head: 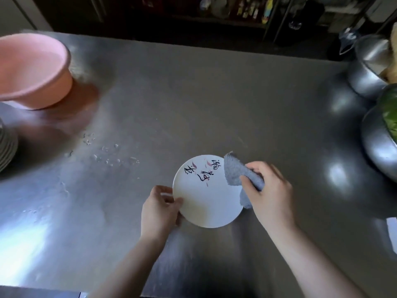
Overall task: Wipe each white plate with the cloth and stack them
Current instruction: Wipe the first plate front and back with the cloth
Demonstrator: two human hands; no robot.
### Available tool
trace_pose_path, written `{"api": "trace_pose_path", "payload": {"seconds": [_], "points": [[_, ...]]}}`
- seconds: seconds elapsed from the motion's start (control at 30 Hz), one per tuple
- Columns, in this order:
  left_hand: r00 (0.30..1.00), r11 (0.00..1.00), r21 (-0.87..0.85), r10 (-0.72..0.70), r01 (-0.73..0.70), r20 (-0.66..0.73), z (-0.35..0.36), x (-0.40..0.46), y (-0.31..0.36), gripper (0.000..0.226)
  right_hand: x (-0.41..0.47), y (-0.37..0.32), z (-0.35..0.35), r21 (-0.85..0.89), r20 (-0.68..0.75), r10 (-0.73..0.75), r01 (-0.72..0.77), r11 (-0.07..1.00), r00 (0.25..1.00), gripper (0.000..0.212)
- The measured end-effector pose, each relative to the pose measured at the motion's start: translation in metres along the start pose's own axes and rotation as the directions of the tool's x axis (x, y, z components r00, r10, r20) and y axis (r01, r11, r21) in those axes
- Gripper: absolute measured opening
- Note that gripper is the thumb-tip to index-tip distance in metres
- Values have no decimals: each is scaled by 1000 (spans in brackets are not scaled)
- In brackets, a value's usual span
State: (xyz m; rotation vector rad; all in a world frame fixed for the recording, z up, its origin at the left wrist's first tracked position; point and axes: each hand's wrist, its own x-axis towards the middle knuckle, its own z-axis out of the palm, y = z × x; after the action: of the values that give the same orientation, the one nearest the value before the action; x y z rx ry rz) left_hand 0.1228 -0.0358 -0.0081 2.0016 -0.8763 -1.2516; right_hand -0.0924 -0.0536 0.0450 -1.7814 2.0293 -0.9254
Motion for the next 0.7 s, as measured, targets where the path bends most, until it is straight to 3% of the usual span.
{"api": "trace_pose_path", "payload": {"seconds": [0.13, 0.3, 0.4, 0.6, 0.7], "points": [[989, 952, 302, 12, -56, 147, -20, 21, 19, 17, 10, -1, 8, -83, 61, -47, 52, 995, 997, 22], [971, 900, 367, 233, -236, 54, -16, 46, 43, 18, 3, 9, 46, -298, 363, 36, 80, 951, 931, 26], [964, 879, 398, 258, -262, 64, -6, 48, 43, 15, 4, 5, 67, -359, 377, 61, 86, 929, 924, 26], [970, 915, 327, 239, -236, 32, 3, 47, 28, 10, -16, -27, 92, -184, 466, -77, 182, 966, 882, 21], [966, 926, 277, 256, -255, 32, 3, 42, 27, 18, -43, -10, 67, -145, 525, -57, 155, 977, 849, 14]]}}
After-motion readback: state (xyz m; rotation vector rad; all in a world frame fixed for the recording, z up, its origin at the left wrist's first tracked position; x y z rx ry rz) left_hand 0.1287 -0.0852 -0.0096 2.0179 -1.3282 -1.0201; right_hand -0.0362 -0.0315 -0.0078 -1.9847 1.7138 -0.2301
